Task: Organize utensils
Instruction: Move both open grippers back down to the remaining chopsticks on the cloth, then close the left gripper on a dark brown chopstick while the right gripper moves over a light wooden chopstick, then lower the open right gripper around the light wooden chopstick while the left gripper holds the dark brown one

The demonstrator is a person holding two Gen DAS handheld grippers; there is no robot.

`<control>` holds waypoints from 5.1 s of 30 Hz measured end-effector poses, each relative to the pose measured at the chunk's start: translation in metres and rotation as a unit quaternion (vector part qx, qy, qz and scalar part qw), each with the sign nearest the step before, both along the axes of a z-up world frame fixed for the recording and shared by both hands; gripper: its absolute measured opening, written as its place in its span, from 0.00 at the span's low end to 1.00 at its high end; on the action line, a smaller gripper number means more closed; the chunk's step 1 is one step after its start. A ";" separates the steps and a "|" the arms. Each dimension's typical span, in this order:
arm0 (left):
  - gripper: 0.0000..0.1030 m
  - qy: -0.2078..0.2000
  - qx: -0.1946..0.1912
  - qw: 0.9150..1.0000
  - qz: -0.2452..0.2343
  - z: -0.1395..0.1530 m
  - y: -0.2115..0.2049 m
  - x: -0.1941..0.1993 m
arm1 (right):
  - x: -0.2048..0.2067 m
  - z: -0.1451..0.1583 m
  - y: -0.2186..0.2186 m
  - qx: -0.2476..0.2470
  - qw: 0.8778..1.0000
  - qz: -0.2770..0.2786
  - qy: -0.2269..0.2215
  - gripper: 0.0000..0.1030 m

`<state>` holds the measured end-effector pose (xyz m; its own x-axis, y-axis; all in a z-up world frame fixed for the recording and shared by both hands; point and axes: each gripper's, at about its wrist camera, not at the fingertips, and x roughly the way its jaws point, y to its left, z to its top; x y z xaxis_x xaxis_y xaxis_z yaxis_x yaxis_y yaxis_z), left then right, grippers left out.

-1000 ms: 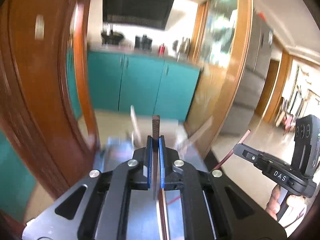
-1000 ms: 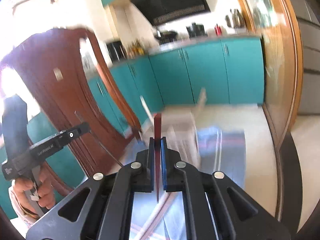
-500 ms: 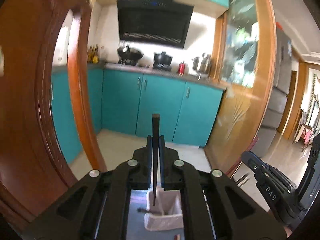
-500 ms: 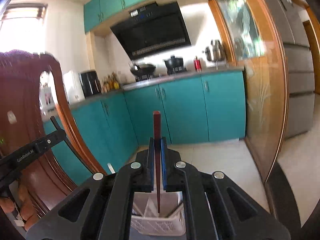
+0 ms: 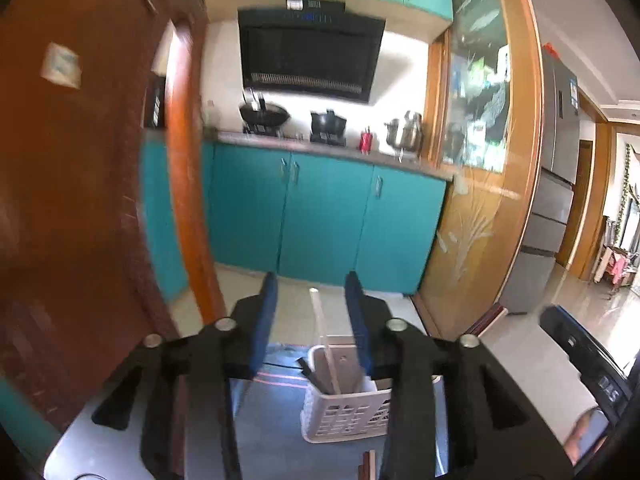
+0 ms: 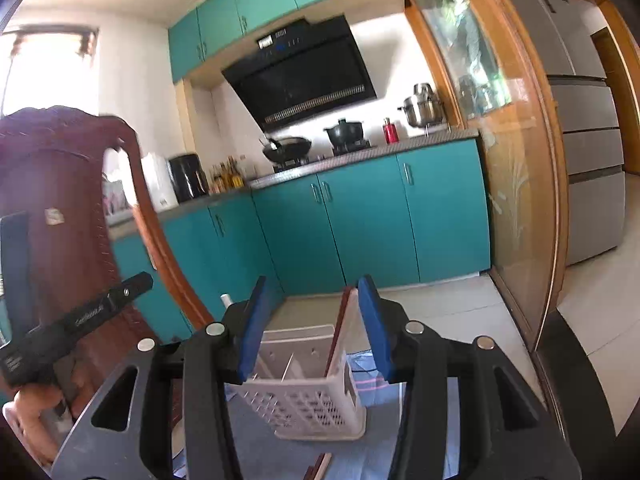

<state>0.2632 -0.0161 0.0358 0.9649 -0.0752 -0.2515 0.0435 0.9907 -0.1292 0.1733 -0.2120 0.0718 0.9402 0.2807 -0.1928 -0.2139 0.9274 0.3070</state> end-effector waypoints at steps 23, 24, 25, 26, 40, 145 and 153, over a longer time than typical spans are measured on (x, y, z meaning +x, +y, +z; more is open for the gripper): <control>0.46 0.226 -0.015 0.974 0.002 -0.119 0.022 0.007 | 0.105 -0.193 0.080 -0.138 0.916 0.041 0.374 0.44; 0.46 0.233 -0.015 0.972 0.003 -0.122 0.023 0.009 | 0.107 -0.199 0.084 -0.149 0.912 0.035 0.380 0.44; 0.46 0.241 -0.012 0.970 0.006 -0.125 0.023 0.011 | 0.106 -0.200 0.086 -0.150 0.916 0.034 0.370 0.44; 0.46 0.246 -0.008 0.969 0.008 -0.128 0.024 0.012 | 0.106 -0.200 0.089 -0.160 0.916 0.036 0.365 0.44; 0.51 0.271 0.029 0.962 -0.003 -0.142 0.012 0.016 | 0.088 -0.191 0.078 -0.146 0.914 0.068 0.372 0.14; 0.29 0.391 0.125 0.907 -0.089 -0.230 -0.118 0.052 | 0.056 -0.187 0.047 -0.173 0.905 0.040 0.387 0.30; 0.29 0.391 0.126 0.907 -0.090 -0.230 -0.117 0.052 | 0.054 -0.192 0.054 -0.185 0.900 0.051 0.390 0.30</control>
